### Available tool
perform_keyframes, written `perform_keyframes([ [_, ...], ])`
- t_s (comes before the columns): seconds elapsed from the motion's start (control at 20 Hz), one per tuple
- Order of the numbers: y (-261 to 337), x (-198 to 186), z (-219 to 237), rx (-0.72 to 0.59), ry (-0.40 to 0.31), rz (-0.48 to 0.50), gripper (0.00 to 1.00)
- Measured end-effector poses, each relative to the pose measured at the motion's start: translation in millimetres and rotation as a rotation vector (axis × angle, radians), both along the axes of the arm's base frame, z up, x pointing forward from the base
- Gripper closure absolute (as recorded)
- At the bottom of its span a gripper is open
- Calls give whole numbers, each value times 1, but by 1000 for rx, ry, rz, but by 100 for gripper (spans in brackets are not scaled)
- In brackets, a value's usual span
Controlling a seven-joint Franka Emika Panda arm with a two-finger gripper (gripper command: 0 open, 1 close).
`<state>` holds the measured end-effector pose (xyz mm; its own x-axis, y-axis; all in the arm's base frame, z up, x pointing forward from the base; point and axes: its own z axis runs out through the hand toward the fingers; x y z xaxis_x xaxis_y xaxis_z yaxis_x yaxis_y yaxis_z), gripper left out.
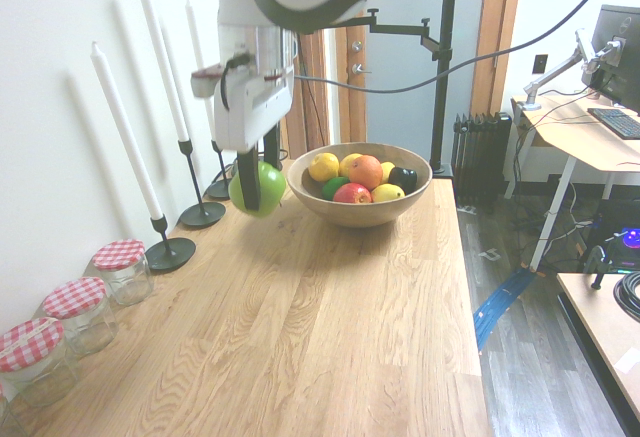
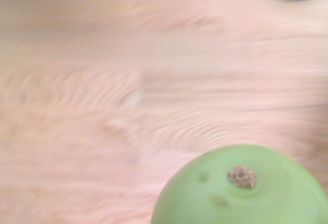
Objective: Take green apple out of the basket
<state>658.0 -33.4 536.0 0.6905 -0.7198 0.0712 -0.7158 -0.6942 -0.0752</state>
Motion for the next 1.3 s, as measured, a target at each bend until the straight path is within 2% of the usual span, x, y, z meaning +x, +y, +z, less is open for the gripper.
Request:
perform_keyframes([
  [0.2,24,-4,-52,-21,41,19,100],
  [0.45,5,-9,-112,-25,90,-14,100],
  [0.9,-13,-10,-174,-27,134,-37,100],
  [0.95,-12,-10,-174,-27,134,-36,0],
  [1.3,-9,-10,-174,-28,134,-30,0],
])
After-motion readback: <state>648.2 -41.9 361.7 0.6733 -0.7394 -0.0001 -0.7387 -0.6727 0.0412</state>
